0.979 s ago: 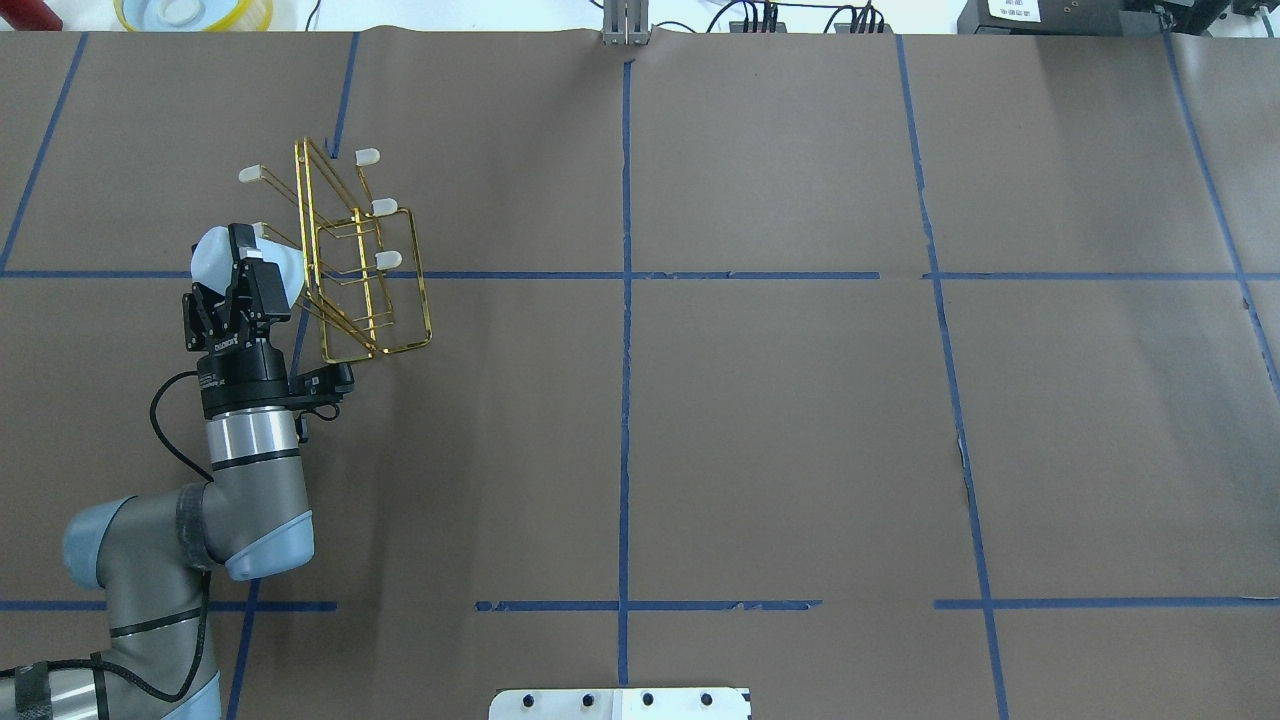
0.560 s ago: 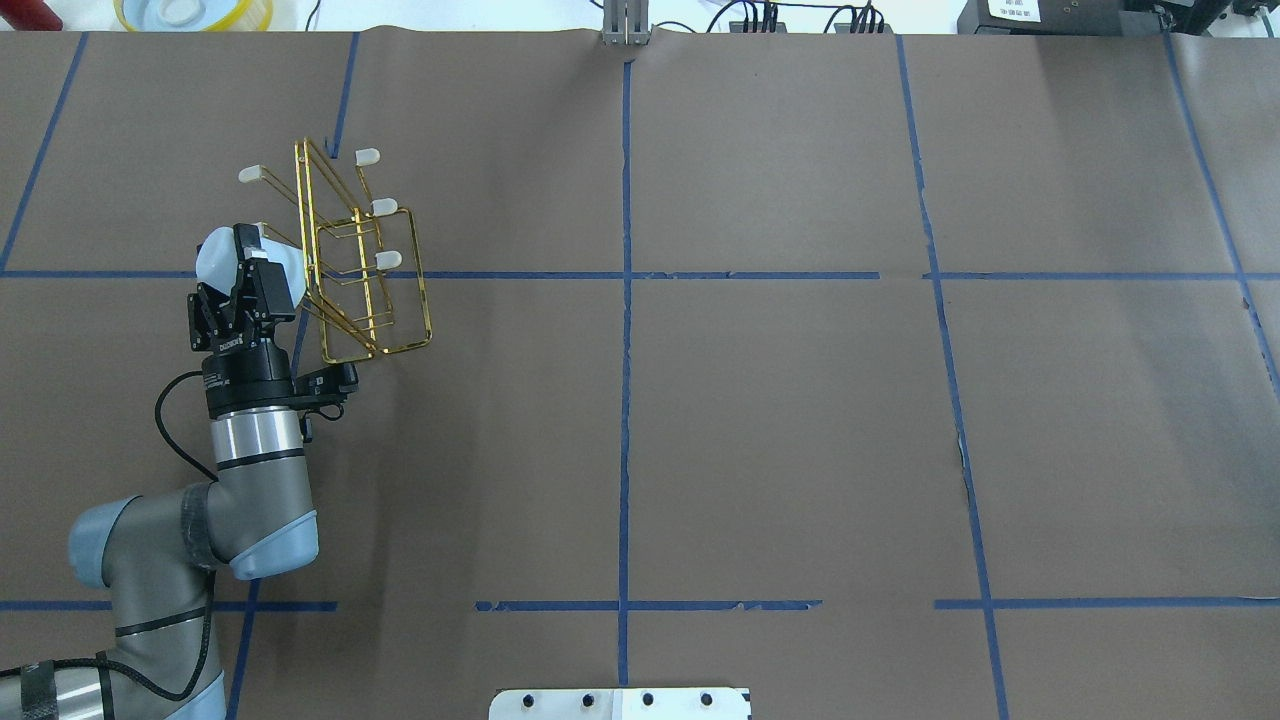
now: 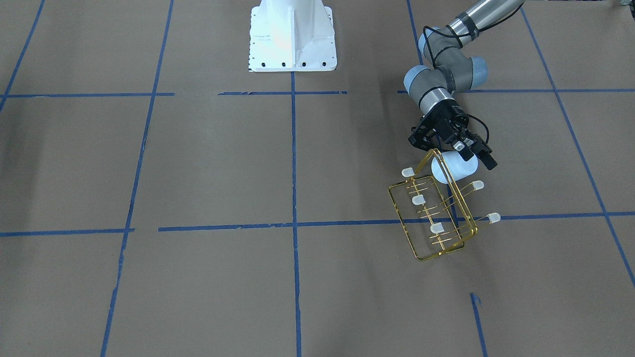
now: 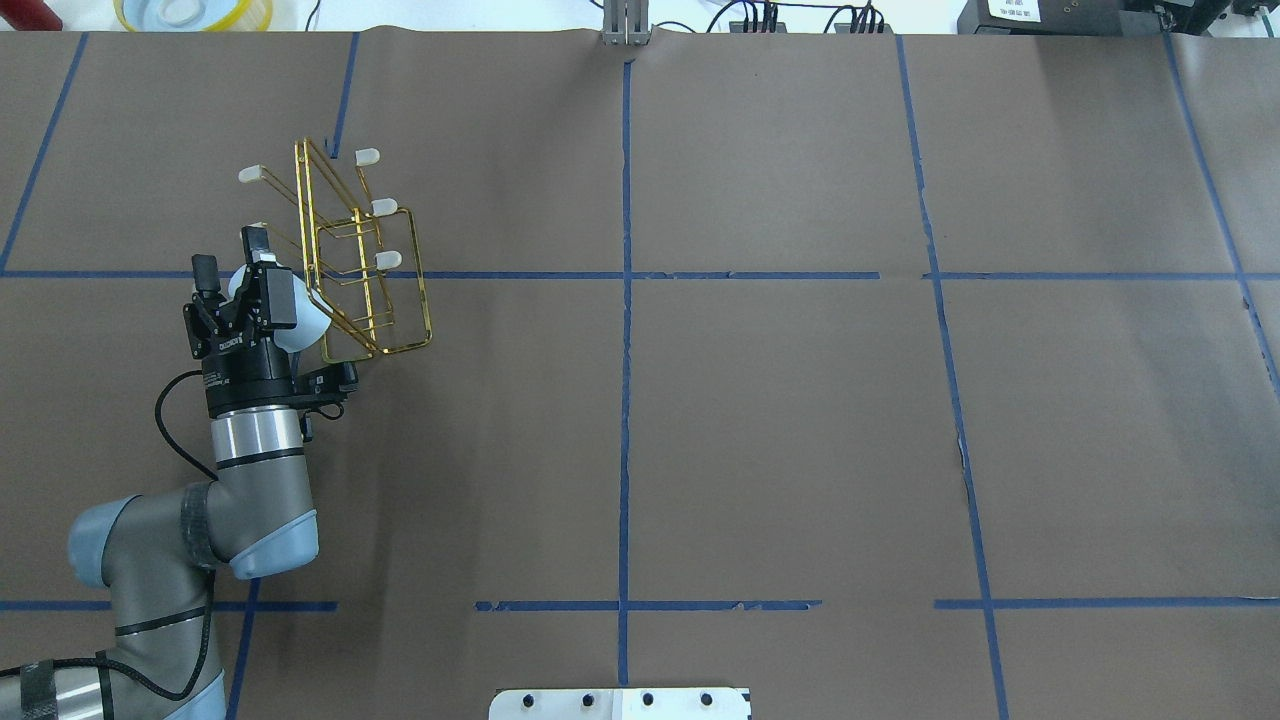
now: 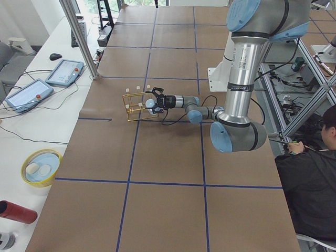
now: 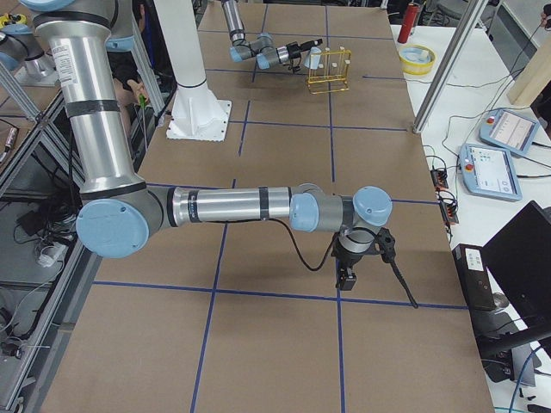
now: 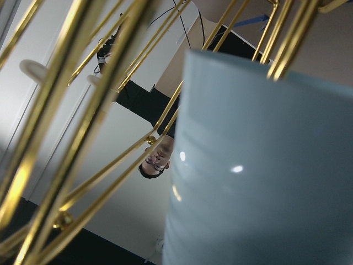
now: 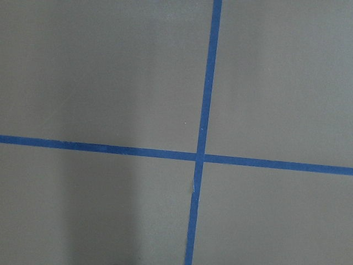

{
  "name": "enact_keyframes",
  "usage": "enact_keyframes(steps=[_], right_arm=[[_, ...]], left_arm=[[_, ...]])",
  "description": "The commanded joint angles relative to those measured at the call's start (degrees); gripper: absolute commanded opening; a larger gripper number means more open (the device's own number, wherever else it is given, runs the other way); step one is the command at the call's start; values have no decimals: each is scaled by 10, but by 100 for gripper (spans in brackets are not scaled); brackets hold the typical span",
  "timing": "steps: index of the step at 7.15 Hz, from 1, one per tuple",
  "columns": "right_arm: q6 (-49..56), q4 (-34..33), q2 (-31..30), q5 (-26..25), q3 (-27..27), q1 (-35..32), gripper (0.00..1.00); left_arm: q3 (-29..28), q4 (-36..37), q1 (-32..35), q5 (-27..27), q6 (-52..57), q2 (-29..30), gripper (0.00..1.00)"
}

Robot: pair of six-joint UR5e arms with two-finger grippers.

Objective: Hang cup on cup holder
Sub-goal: 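Open the left gripper and release the cup on the peg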

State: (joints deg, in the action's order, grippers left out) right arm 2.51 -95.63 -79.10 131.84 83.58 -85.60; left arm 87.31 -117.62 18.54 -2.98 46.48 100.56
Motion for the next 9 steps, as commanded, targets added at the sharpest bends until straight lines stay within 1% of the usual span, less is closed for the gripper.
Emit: enact_keyframes(steps=[1, 2, 3, 6, 7, 9], right_arm=[[0, 0, 0, 0, 0, 0, 100], [0, 0, 0, 0, 0, 0, 100], [0, 1, 0, 0, 0, 0, 100], [0, 0, 0, 0, 0, 1, 100], [0, 0, 0, 0, 0, 0, 100], [0, 0, 0, 0, 0, 0, 100]], left_arm=[[10, -3, 0, -1, -2, -8, 100], [34, -4, 0, -1, -2, -12, 100], [61, -3, -1, -1, -20, -47, 100], [141, -9, -1, -1, -126, -142, 100], [151, -45, -1, -1, -153, -167, 100], [174, -168, -1, 0, -162, -208, 100]])
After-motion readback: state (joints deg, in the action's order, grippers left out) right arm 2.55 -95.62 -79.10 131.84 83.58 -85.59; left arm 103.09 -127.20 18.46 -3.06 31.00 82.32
